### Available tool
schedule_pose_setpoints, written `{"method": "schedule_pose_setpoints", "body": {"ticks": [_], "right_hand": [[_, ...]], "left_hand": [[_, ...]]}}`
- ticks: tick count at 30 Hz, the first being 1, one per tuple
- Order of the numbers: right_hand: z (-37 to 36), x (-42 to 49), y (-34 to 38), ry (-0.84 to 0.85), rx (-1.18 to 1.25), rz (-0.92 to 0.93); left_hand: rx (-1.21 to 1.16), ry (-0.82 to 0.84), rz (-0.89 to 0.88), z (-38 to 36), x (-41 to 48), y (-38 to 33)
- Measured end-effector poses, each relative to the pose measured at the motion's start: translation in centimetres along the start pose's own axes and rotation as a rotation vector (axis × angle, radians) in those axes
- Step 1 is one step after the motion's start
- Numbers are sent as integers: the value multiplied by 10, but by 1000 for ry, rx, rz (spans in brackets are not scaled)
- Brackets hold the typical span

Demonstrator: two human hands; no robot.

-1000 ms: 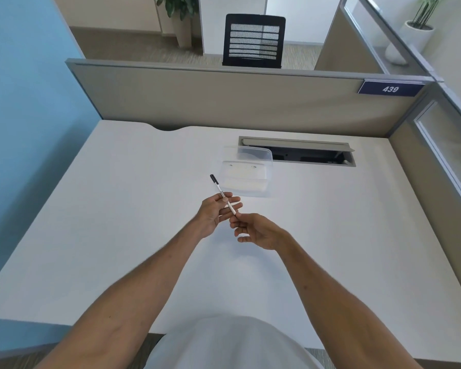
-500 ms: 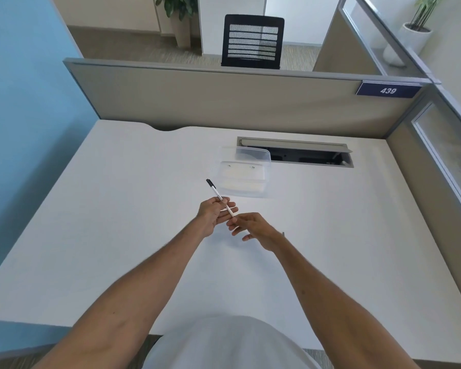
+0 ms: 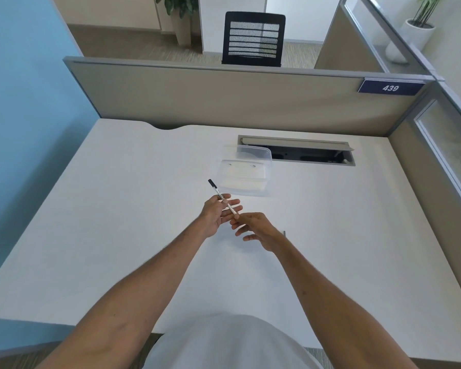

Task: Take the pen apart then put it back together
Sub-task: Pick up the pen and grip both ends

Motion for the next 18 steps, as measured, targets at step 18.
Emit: {"method": "schedule_pose_setpoints", "body": {"ticks": [18], "right_hand": [[-14,-7,-9,162,176,-134]], "left_hand": [[76,124,9,-11,-7,1]]}}
Point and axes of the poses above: each hand's wrist, its own x-axis towards the middle knuckle, its own z-axis out of the back of the hand, y = z × x, the point moved 8 cm from there along x, towards the middle knuckle, and after that the axes turned 4 degrees about x, right-handed, at the moved point
